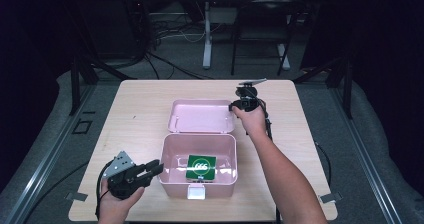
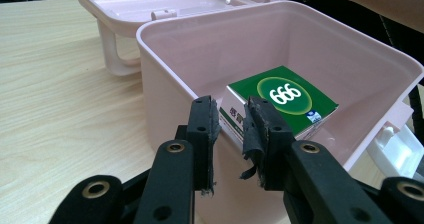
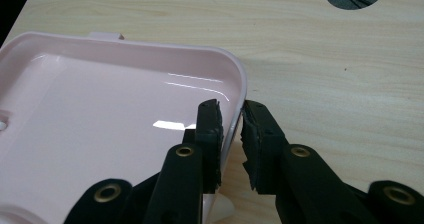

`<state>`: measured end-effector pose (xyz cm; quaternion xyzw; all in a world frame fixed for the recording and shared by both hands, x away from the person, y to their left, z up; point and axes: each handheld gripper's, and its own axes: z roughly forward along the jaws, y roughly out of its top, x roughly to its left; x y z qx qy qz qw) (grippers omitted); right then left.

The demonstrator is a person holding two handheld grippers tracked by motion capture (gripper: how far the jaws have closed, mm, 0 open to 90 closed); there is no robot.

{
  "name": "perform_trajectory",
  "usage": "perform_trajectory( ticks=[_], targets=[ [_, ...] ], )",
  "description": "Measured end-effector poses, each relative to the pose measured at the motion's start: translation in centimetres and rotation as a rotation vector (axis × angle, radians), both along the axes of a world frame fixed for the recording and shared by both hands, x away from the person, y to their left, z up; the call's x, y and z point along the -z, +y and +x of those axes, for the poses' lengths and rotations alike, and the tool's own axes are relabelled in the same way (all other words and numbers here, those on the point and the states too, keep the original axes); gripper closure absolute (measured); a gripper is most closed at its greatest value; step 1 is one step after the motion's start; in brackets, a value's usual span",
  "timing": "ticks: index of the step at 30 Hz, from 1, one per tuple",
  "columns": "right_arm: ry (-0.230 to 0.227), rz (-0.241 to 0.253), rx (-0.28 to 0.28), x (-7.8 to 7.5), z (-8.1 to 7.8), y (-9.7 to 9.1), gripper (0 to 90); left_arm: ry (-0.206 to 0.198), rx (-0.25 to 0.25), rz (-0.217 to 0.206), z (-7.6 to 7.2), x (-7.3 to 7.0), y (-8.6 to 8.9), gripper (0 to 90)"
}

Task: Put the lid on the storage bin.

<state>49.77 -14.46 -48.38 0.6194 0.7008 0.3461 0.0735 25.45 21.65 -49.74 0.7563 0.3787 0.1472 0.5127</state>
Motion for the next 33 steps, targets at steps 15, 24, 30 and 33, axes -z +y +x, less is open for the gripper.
perform_trajectory(
  ticks=[15,24,30,33],
  targets=[
    [-0.065,0.006,0.044,-1.9,-1.1,0.4,82.5,-0.01,-0.011,0.018,-0.1,-0.1,-0.2,73.0],
    [-0.161,-0.004,0.052,-3.3,-2.3,0.5,84.2,-0.007,-0.009,0.022,-0.1,-0.1,-0.2,73.1],
    [-0.204,0.007,0.046,-4.1,-3.0,0.4,84.8,-0.006,-0.014,0.017,-0.1,-0.1,-0.3,73.3],
    [-0.226,0.005,0.042,-4.5,-3.4,0.3,85.0,-0.003,-0.014,0.016,-0.1,-0.1,-0.3,73.3]
  ],
)
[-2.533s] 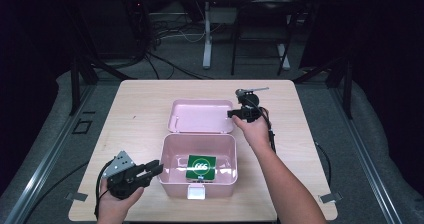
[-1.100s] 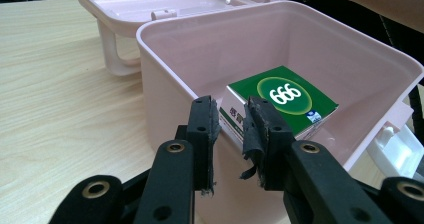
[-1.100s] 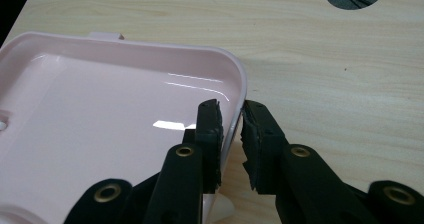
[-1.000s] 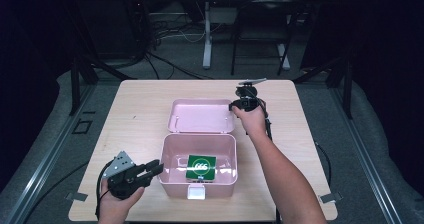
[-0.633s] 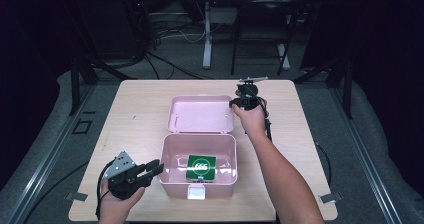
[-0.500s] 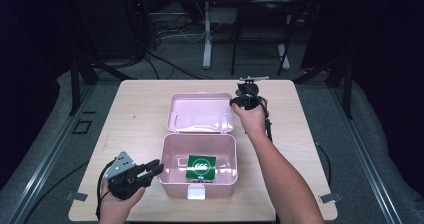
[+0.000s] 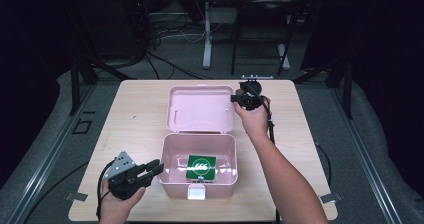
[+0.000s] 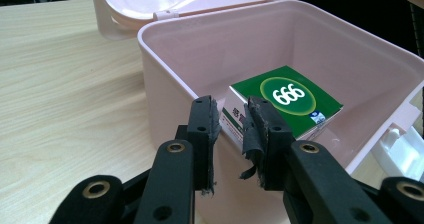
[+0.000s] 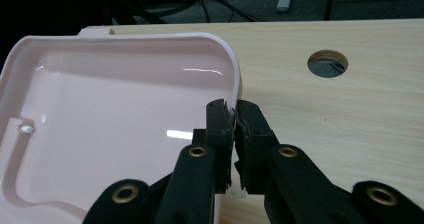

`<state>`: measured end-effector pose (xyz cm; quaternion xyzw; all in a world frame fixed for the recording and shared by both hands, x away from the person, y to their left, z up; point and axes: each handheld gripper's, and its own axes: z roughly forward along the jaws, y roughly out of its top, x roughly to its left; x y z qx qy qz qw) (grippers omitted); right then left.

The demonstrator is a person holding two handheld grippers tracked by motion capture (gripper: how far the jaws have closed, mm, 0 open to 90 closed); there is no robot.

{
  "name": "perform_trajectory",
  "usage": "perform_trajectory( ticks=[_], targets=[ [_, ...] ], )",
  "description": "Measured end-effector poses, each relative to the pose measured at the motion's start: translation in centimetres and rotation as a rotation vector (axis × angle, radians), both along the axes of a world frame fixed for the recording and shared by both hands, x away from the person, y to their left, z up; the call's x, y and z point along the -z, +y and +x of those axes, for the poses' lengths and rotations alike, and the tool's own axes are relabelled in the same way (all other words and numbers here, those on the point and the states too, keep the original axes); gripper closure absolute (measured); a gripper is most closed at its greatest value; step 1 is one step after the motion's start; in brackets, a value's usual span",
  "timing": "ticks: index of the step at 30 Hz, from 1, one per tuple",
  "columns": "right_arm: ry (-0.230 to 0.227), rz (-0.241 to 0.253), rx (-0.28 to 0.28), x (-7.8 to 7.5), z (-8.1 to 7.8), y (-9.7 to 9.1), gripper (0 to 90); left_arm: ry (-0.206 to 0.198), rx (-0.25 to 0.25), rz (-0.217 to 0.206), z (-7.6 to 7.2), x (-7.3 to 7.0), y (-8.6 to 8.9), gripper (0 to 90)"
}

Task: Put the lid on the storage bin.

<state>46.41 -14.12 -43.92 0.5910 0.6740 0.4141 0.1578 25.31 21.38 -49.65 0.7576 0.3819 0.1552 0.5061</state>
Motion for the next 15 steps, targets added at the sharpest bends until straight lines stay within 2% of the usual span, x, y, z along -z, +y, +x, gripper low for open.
perform_trajectory(
  ticks=[5,15],
  targets=[
    [-0.033,-0.003,-0.006,-0.6,-0.7,-0.2,85.3,-0.001,0.0,-0.013,0.1,0.1,0.0,73.3],
    [-0.09,-0.009,-0.011,-1.8,-2.1,-0.2,86.0,-0.004,-0.009,-0.003,0.0,0.1,-0.1,73.6]
  ],
)
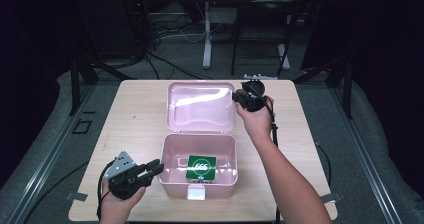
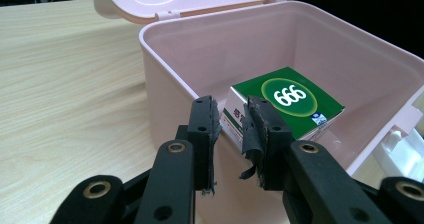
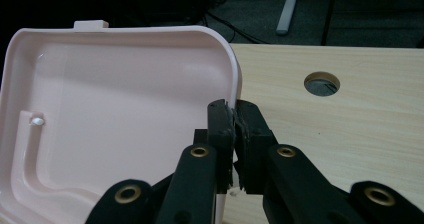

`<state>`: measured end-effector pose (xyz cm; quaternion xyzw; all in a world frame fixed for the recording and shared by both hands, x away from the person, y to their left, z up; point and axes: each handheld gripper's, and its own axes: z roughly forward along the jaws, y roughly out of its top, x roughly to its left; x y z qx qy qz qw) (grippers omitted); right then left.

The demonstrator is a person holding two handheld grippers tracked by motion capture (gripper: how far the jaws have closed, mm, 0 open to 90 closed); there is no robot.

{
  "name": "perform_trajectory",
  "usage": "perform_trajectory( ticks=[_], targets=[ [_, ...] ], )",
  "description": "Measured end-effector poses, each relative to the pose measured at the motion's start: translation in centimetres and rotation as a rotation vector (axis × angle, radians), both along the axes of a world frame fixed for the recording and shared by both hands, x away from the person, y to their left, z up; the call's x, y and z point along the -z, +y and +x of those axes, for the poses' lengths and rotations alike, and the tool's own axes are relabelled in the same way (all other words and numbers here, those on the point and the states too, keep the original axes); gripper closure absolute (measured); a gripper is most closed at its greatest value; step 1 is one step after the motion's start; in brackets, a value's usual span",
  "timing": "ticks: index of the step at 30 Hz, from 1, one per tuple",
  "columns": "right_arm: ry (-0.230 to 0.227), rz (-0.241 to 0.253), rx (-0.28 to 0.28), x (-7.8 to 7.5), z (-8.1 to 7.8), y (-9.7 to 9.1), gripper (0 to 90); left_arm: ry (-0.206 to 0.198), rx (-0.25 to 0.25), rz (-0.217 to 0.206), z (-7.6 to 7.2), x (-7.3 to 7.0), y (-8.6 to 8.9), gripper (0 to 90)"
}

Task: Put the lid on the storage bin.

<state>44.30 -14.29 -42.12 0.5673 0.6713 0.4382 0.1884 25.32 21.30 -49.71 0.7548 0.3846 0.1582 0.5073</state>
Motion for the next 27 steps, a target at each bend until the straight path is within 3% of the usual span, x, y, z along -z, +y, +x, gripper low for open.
perform_trajectory(
  ticks=[27],
  targets=[
    [-0.169,-0.056,-0.037,-2.2,-4.8,0.2,87.0,-0.004,-0.009,-0.004,-0.1,0.0,-0.1,73.6]
  ],
)
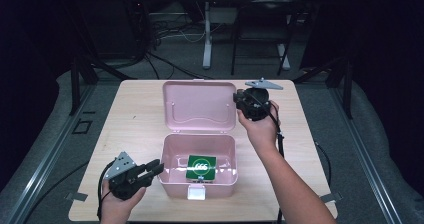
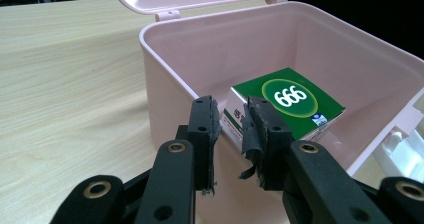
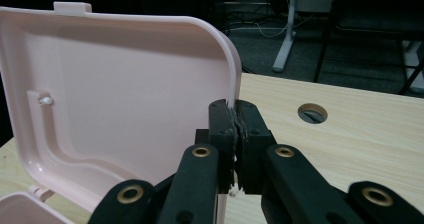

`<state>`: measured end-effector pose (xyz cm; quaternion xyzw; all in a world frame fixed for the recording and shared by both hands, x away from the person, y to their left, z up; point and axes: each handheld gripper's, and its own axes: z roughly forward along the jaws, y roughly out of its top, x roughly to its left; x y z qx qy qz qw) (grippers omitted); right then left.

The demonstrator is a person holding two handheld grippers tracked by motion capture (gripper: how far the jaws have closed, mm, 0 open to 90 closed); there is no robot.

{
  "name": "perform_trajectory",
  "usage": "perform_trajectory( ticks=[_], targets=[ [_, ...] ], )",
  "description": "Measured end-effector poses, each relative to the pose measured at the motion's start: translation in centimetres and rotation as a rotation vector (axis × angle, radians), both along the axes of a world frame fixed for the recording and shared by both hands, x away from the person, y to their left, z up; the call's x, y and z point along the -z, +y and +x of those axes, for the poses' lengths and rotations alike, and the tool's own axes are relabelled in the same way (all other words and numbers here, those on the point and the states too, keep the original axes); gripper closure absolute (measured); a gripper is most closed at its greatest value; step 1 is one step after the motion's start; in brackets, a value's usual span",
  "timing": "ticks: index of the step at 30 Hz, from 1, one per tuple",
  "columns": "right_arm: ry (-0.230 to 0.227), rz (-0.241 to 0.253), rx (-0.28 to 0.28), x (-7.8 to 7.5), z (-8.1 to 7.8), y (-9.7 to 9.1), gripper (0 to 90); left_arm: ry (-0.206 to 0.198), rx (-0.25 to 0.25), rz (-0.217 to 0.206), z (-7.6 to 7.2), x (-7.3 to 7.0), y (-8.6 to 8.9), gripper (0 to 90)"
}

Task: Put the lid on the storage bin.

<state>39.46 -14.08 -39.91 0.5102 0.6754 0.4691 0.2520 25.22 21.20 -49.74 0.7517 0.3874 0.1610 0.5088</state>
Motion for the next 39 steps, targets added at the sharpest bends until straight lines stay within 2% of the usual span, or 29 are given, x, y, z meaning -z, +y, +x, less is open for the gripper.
perform_trajectory(
  ticks=[3,9,15,22,24,26,28,39],
  targets=[
    [-0.013,0.012,-0.006,-0.1,-0.7,-0.1,87.1,0.001,0.0,0.001,0.0,0.0,0.0,73.6],
    [-0.047,0.006,-0.018,-0.2,-1.9,-0.2,87.2,0.0,0.0,-0.001,0.0,0.0,0.0,73.7],
    [-0.077,-0.023,-0.019,-0.4,-3.0,0.0,87.1,-0.001,0.0,0.0,0.0,0.0,0.0,73.6],
    [-0.113,0.009,-0.027,0.1,-4.3,-0.3,87.4,-0.001,0.0,0.0,0.0,0.0,0.0,73.6],
    [-0.131,-0.015,-0.025,-0.1,-5.1,-0.1,87.3,-0.001,0.0,0.0,0.0,0.0,0.0,73.6],
    [-0.136,-0.015,-0.024,-0.1,-5.3,0.0,87.3,0.0,0.001,-0.001,0.0,0.0,0.0,73.6],
    [-0.165,-0.017,-0.02,0.3,-6.1,0.0,87.3,-0.001,0.001,-0.001,0.0,0.0,0.0,73.6],
    [-0.195,-0.053,-0.02,0.4,-8.0,0.3,87.1,0.0,-0.002,-0.002,0.0,0.0,0.0,73.6]
  ],
)
